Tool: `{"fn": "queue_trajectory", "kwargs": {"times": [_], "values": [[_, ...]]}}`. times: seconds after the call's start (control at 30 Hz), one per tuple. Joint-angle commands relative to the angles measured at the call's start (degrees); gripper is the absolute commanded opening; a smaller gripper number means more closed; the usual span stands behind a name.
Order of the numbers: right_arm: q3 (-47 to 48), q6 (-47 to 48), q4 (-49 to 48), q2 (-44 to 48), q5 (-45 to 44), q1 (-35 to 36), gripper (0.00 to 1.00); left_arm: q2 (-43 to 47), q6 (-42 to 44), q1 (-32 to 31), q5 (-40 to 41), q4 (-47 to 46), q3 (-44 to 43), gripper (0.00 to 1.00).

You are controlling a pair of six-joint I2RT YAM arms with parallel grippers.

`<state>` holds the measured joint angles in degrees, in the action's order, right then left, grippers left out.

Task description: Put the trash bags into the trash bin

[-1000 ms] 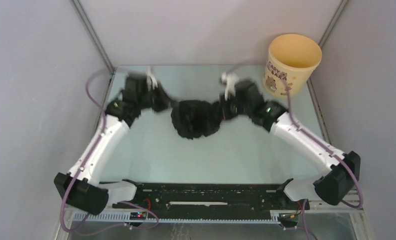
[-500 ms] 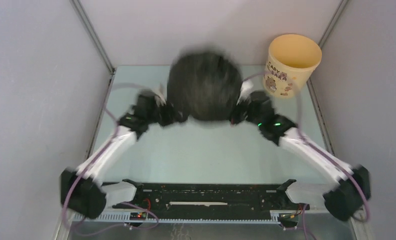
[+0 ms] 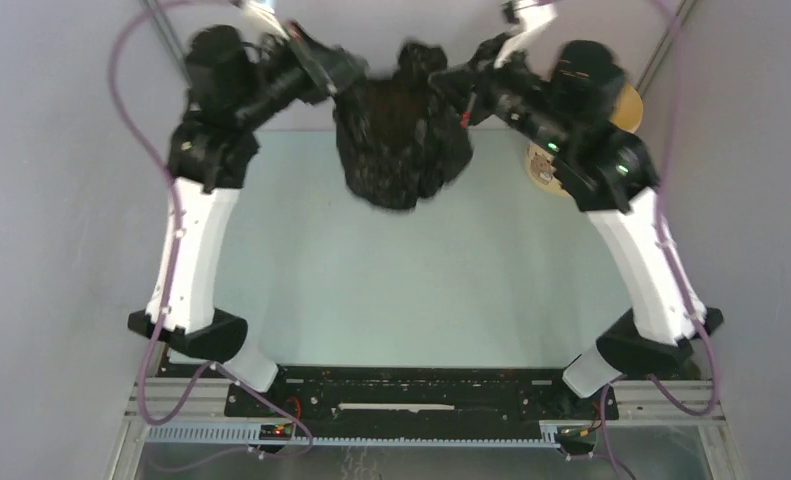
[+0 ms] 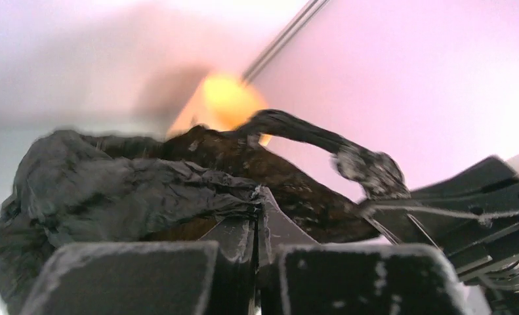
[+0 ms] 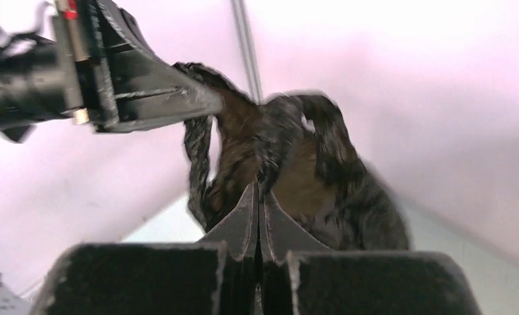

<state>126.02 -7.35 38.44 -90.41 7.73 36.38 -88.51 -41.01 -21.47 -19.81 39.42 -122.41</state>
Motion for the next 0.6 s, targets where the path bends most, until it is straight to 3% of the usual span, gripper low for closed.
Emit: {"fn": "queue_trajectory", "kwargs": {"times": [0.0,0.07,0.17,0.23,0.3,0.37,0.43,0.5,0.57], "values": [[-2.68,7.27,-0.02,9.33,-4.24,3.55,0.00,8.95,1.32,-0.10,5.18,1.18,-5.63,0.00],[-26.12,5.75,-9.48,16.02,-5.20,2.21,0.00,16.43,-0.38,1.11,7.78,-0.47,21.53,0.00],[-54.51,-3.99,-14.38,20.02,2.36,-1.73,0.00,21.31,-0.40,3.56,3.77,-1.88,59.34,0.00],[-69.06,-10.10,-14.98,20.35,4.46,-1.00,0.00,25.09,0.27,3.51,3.58,-3.11,73.39,0.00],[-77.23,-13.33,-16.19,21.37,3.63,2.88,0.00,30.94,-0.65,3.46,3.94,-4.77,80.91,0.00],[-78.32,-14.26,-17.98,23.17,4.44,5.03,0.00,36.55,-1.49,3.52,4.44,-6.84,81.52,0.00],[-71.47,-12.88,-18.39,24.19,4.40,4.08,0.00,35.13,-2.09,3.77,4.45,-7.70,74.71,0.00],[-57.54,-9.14,-15.16,21.70,4.73,1.93,0.00,28.00,-1.58,4.25,0.16,-6.95,60.08,0.00],[-36.20,-5.52,-6.54,14.37,5.15,-0.57,0.00,18.64,-1.19,4.36,-3.31,-2.31,36.93,0.00]]}}
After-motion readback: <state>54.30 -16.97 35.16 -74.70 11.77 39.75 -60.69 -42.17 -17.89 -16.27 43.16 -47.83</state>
